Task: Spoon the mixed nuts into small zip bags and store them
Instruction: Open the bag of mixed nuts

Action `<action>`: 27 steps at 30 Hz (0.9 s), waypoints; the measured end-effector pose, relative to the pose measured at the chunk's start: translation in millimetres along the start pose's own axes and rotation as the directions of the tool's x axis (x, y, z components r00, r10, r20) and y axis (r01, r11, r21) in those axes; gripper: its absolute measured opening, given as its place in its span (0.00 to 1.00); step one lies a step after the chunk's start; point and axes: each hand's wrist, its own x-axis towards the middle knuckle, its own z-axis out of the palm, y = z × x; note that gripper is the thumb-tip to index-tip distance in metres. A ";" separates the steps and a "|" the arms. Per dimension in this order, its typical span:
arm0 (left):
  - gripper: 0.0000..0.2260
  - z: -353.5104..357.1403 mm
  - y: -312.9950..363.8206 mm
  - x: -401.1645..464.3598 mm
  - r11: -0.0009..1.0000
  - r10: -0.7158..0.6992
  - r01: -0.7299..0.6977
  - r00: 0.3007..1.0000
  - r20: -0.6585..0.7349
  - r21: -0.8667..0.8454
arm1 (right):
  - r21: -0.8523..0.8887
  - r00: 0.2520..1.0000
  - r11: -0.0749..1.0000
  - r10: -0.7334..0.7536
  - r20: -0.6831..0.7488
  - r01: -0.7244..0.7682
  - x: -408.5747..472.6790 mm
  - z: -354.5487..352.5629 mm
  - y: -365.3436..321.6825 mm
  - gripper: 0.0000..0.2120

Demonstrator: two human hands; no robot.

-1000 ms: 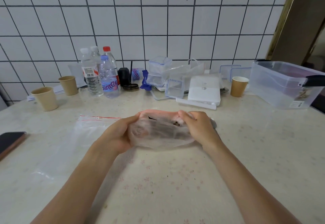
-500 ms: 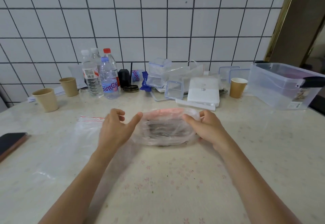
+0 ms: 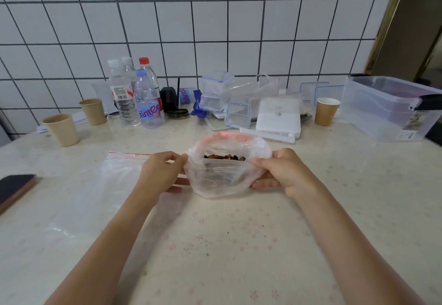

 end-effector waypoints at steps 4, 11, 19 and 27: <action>0.28 7.5 3.9 -4.6 0.988 -0.059 0.055 0.998 0.026 0.141 | 0.170 0.994 0.984 0.041 0.104 -0.058 -0.9 -2.9 -0.6 0.13; 0.01 8.6 4.0 -1.6 0.866 -0.146 0.260 0.948 0.283 -0.427 | 0.566 0.969 0.798 0.084 0.231 -0.204 0.9 5.2 -2.5 0.05; 0.14 16.4 7.3 -4.2 0.278 -0.084 0.513 0.855 0.512 -0.812 | 0.854 0.981 0.483 0.075 0.181 -0.194 10.3 13.4 5.1 0.14; 0.08 26.4 11.2 -10.2 0.527 -0.101 0.416 0.896 0.432 -0.741 | 0.656 0.982 0.739 0.190 0.016 -0.154 17.0 23.4 8.2 0.07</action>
